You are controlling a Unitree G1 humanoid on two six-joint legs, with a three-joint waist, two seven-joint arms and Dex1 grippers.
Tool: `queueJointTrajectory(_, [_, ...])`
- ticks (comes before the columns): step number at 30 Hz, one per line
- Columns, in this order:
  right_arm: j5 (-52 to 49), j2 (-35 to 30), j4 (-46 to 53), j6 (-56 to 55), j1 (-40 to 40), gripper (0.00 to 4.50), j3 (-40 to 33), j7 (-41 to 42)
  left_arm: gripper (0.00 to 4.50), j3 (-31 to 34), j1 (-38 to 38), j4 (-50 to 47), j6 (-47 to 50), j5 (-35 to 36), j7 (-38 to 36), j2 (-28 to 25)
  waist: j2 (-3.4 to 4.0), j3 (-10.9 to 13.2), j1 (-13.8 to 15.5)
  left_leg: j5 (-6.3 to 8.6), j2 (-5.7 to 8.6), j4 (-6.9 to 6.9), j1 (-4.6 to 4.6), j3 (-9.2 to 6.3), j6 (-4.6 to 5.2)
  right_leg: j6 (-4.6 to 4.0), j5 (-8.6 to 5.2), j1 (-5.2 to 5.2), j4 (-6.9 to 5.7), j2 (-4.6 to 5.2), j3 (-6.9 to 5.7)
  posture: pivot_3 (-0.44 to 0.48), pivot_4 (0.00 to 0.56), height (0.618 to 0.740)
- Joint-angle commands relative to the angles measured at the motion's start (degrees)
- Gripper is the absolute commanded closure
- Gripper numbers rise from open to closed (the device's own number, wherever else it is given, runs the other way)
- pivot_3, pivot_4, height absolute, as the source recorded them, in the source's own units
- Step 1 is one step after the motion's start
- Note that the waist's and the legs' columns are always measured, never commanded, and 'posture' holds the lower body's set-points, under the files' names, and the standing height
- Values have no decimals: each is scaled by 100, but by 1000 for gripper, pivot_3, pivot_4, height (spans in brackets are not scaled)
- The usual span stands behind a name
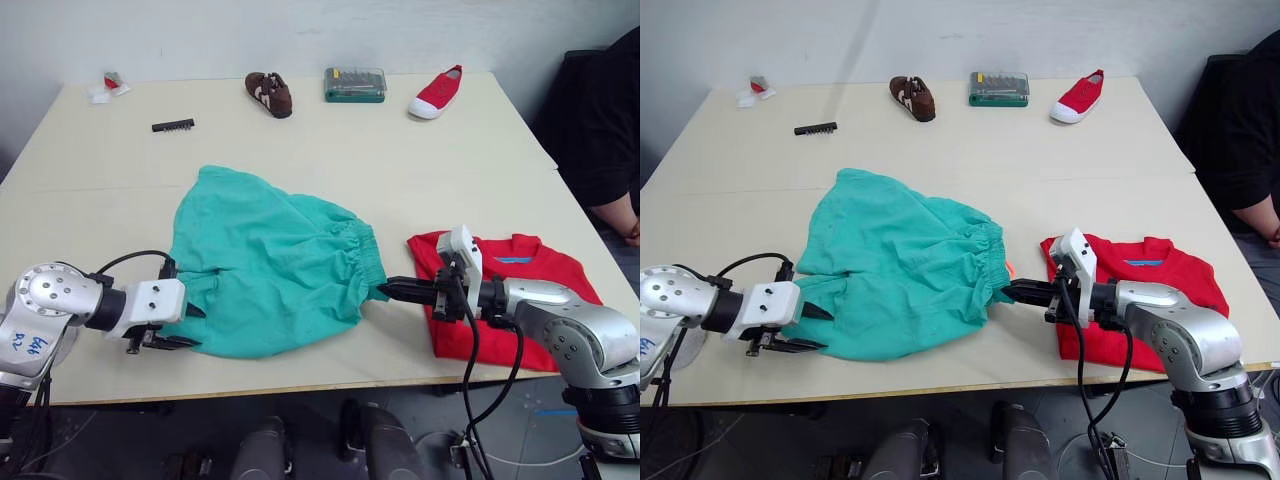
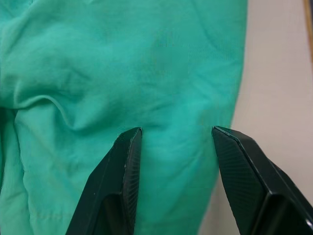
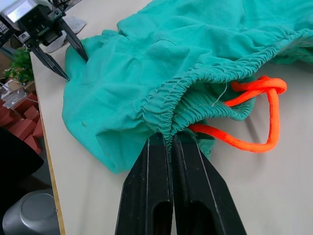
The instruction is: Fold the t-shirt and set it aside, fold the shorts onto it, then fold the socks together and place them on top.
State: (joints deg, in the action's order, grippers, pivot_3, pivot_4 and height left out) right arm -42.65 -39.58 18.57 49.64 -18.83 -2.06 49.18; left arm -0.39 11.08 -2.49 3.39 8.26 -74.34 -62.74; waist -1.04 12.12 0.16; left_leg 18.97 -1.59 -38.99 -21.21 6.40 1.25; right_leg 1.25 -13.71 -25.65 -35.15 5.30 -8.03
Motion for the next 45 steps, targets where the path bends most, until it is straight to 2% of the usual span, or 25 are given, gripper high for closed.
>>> queueJointTrajectory(1, [-31, 47, 126, -82, -48, 4500, -72, -20, 2098, 66, -33, 49, -188, -5, -78, -63, 0, 0, -19, 0, 0, 0, 0, 0, 0, 0, 0, 0, 2, 0, 0, 0, 150, 740])
queueJointTrajectory(3, [-24, 49, 99, -87, -64, 4500, -74, -22, 2098, 43, -15, 164, -287, -83, -66, -81, 0, 0, -17, 1, 0, 0, 0, 2, 0, 0, 0, 0, 2, 0, 1, 0, 150, 740])
queueJointTrajectory(6, [-23, 67, 91, -85, -85, 4500, -61, -34, 2654, -71, 103, 395, -498, -239, -37, -20, 0, 0, -16, 5, 0, -1, 1, 2, 8, 1, 0, 0, 1, 0, 2, 0, 150, 740])
queueJointTrajectory(11, [-21, 102, 103, -72, -109, 4500, -57, -49, 4276, -217, 334, 670, -612, -351, 1, 128, 0, 0, -13, 5, 0, 0, 4, 2, 8, 0, 0, 0, -6, 0, 3, 0, 150, 740])
queueJointTrajectory(12, [-18, 105, 99, -72, -111, 4500, -58, -52, 4479, -222, 361, 697, -618, -353, -2, 153, 0, 0, -12, 5, 0, -1, 4, 2, 8, 0, 0, 0, -6, 0, 3, 0, 150, 740])
queueJointTrajectory(20, [-24, 105, 176, -84, -24, 4500, -67, -101, 4479, -105, 512, 840, -561, -85, -195, 193, 1, -1, -13, 4, 0, -3, 7, 5, 8, 1, 0, 0, -12, 0, 5, 0, 150, 740])
queueJointTrajectory(25, [-296, -9, 250, 125, -57, 4500, -153, 67, 4479, 167, 1135, 1028, 245, 600, -540, 186, -1, 0, -4, 3, 0, -5, 3, 5, 7, 1, 0, -2, -12, 0, 4, 0, 150, 740])
queueJointTrajectory(30, [-2100, -29, 308, 1276, -374, 4500, -883, -56, 4479, 268, 2200, 1791, 824, 876, -835, 122, -2, 0, 1, -1, 3, -10, 0, 5, 5, 2, 1, -3, -15, 0, 4, 0, 150, 740])
queueJointTrajectory(34, [-3427, 189, -302, 1895, -793, 4500, -1313, -1039, 4479, 215, 2987, 2644, 1067, 837, -904, 320, -5, -1, -33, -12, 2, -9, 5, 11, -16, 3, 1, -2, -19, -3, 8, 0, 150, 740])
queueJointTrajectory(37, [-3657, 392, -905, 2105, -990, 4500, -1345, -1840, 4479, 13, 3623, 3627, 767, 426, -504, 780, -9, -4, -18, -16, 4, -10, 5, 12, -19, 3, 1, -2, -30, -3, 7, 0, 150, 740])
queueJointTrajectory(40, [-3154, 503, -1305, 2145, -1006, 4500, -1107, -2340, 4479, -231, 4067, 4744, -88, -246, 373, 1267, -14, -7, 9, -18, 8, -10, 4, 14, -16, 5, 3, -2, -41, 0, 8, 0, 150, 740])
queueJointTrajectory(45, [-2172, 505, -1582, 1910, -893, 4500, -735, -2498, 4479, -325, 4426, 5848, -880, -842, 1653, 1851, -18, -6, -17, -18, 14, -11, -8, 31, -1, 21, 12, -11, -36, 4, 22, 0, 150, 740])
